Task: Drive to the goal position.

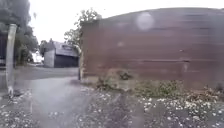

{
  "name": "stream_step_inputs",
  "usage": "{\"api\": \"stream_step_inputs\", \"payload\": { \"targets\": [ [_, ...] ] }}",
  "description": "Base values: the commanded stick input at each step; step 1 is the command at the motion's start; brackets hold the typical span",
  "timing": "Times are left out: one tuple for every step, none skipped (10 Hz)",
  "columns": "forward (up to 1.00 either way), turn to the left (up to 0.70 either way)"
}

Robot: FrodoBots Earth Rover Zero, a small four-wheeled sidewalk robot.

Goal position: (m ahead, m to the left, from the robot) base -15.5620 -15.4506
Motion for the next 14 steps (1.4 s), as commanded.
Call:
{"api": "stream_step_inputs", "payload": {
  "targets": [
    [0.04, -0.16],
    [0.04, -0.16],
    [0.04, -0.16],
    [0.04, -0.16],
    [0.04, -0.16],
    [0.04, -0.16],
    [0.04, -0.16],
    [0.04, -0.16],
    [0.04, -0.16],
    [0.04, -0.14],
    [0.04, -0.10],
    [0.04, -0.01],
    [0.04, 0.01],
    [0.04, 0.01]
  ]
}}
